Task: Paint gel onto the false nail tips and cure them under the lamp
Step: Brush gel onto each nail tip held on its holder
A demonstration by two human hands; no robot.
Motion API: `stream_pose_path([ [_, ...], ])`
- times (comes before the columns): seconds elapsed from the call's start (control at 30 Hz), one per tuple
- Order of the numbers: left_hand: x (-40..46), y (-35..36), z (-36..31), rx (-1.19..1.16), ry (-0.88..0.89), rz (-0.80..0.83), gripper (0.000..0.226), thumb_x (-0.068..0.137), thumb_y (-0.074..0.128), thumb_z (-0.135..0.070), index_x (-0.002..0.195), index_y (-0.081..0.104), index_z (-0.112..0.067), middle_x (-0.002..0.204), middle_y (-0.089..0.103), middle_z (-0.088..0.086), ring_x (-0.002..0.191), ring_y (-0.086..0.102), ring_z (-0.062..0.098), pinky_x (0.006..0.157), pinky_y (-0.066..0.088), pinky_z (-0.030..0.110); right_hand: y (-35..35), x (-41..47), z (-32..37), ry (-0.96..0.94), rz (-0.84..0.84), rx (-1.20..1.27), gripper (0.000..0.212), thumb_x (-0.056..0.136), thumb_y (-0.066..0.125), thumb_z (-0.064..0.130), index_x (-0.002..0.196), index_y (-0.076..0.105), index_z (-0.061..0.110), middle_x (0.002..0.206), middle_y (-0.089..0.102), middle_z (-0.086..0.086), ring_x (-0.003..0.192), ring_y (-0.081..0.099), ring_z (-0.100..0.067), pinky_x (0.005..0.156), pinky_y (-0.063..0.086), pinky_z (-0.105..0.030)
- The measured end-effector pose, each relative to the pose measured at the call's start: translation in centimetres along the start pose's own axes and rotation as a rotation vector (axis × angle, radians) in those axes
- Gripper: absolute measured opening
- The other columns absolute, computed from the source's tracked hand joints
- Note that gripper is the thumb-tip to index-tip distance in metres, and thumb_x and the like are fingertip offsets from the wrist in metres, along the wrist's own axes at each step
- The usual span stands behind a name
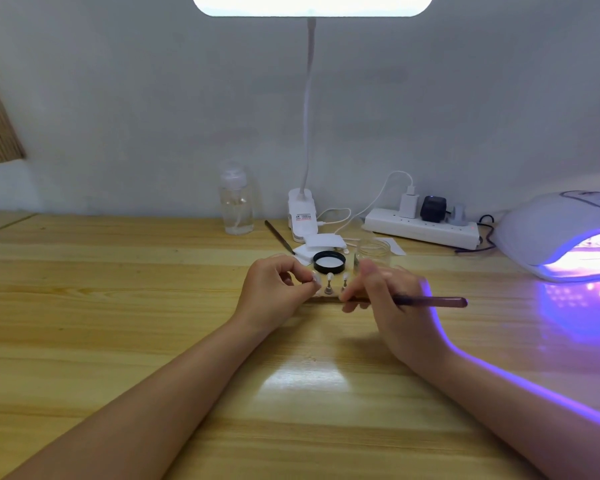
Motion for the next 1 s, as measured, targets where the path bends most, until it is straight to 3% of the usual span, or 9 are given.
stream_pose_path([
  [0.17,0.0,0.1,0.1,-0.019,-0.014,0.027,0.025,0.067,0.079,-0.011,0.055,0.061,-0.023,0.049,0.057,-0.018,0.048,0.041,0.0,0.048,0.035,0.008,0.0,0.3,0.4,-0.036,-0.001,-0.072,0.033,0.089,0.047,0.047,0.077,0.069,0.026,0.076,0.067,0.013,0.081,0.06,0.0,0.074,0.044,-0.015],
  [0.33,0.1,0.1,0.2,-0.04,-0.026,0.019,0.027,0.065,0.08,-0.009,0.055,0.059,-0.021,0.053,0.056,-0.013,0.05,0.043,0.001,0.05,0.036,0.01,0.1,-0.1,-0.8,0.152,-0.023,0.283,0.041,0.083,0.045,0.045,0.059,0.067,0.019,0.056,0.067,0.003,0.055,0.065,-0.01,0.058,0.05,-0.016],
  [0.5,0.0,0.2,-0.2,-0.034,0.048,0.06,0.032,0.065,0.079,-0.007,0.053,0.057,-0.026,0.053,0.057,-0.017,0.06,0.05,-0.003,0.06,0.038,0.005,0.1,0.2,-0.3,0.08,-0.01,0.166,0.036,0.091,0.042,0.041,0.073,0.068,0.024,0.071,0.07,0.008,0.066,0.063,-0.002,0.065,0.048,-0.015],
  [0.63,0.0,0.1,-0.1,-0.031,0.062,0.063,0.032,0.066,0.079,-0.01,0.053,0.057,-0.029,0.057,0.057,-0.015,0.063,0.05,-0.002,0.064,0.04,0.006,0.5,0.0,-0.8,0.166,0.004,0.287,0.047,0.083,0.04,0.044,0.06,0.068,0.015,0.056,0.067,-0.005,0.054,0.063,-0.01,0.056,0.048,-0.016],
  [0.83,0.0,0.2,0.0,-0.044,0.047,0.079,0.028,0.066,0.079,-0.009,0.055,0.058,-0.025,0.058,0.059,-0.013,0.061,0.051,-0.005,0.063,0.04,0.005,0.2,0.1,-0.4,0.098,-0.003,0.201,0.039,0.087,0.038,0.04,0.074,0.069,0.021,0.069,0.07,0.001,0.066,0.062,-0.005,0.064,0.048,-0.02],
  [1.0,0.1,0.1,0.3,-0.062,0.012,0.063,0.023,0.066,0.079,-0.01,0.058,0.06,-0.02,0.061,0.059,-0.01,0.06,0.051,-0.003,0.061,0.042,0.007,0.9,-0.1,-0.9,0.162,0.05,0.292,0.047,0.083,0.041,0.043,0.063,0.068,0.01,0.057,0.067,-0.002,0.055,0.063,-0.006,0.058,0.047,-0.013],
])
Point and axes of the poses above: each hand's wrist, its own x-axis towards the middle knuckle, its own y-axis out of the palm, z = x × y, the point moved 7 cm from there along x, towards the middle knuckle
